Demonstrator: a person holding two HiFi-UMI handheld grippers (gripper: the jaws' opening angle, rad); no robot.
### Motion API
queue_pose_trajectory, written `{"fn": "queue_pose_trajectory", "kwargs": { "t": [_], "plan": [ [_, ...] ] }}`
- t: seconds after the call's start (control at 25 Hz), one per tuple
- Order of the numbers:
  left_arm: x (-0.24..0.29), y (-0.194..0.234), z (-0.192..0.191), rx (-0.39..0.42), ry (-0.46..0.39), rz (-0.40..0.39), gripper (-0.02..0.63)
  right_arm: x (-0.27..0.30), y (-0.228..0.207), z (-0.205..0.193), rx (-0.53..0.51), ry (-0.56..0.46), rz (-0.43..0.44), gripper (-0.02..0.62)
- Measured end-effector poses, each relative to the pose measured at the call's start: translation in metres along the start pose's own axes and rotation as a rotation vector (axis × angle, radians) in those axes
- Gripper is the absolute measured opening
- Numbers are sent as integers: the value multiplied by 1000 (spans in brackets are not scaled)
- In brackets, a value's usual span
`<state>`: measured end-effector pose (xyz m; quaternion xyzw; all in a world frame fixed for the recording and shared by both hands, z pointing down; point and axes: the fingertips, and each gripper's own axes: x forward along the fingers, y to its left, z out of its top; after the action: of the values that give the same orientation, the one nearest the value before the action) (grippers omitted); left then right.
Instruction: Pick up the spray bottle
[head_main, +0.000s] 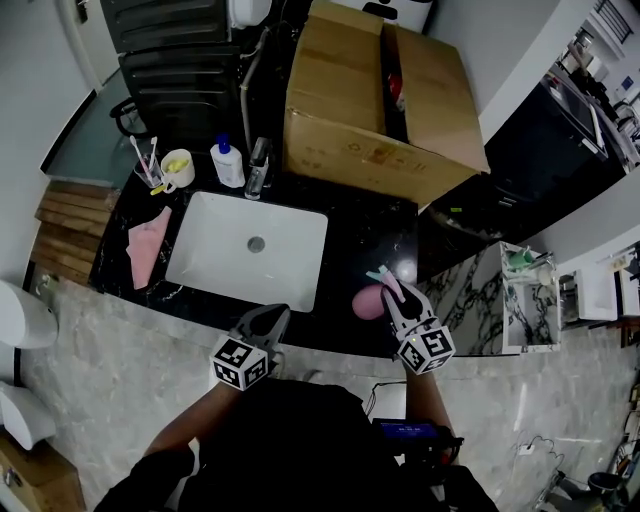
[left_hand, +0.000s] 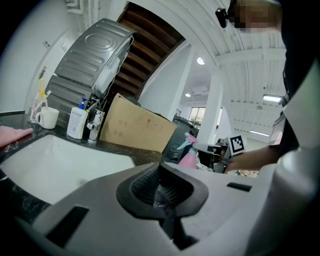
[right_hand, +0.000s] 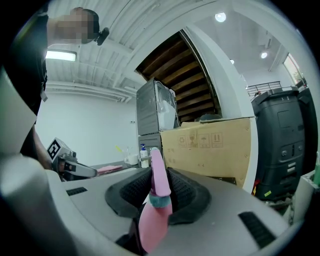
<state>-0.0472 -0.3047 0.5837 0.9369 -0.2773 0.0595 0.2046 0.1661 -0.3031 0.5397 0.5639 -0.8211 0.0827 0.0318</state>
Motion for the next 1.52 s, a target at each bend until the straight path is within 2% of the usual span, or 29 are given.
{"fn": "queue_pose_trajectory", "kwargs": {
  "t": [0.24,0.56,0.88,1.16,1.52],
  "plan": [
    [1,-3,-1,7,5,-28,8,-9,-1,3,0,-13,-31,114],
    [4,-11,-6,25,39,-116,8,-34,4,1,15,-24,-116,114],
    [12,-21,-9,57,85,-235,8,-67,10,-3,46,-49,-246,114],
    [24,-28,-2,100,108,-375,8,-86,15,5,59,-88,-358,114],
    [30,-45,-13,116,154,-491,8,-129,39,-4,61,-91,-481,114]
  ]
}}
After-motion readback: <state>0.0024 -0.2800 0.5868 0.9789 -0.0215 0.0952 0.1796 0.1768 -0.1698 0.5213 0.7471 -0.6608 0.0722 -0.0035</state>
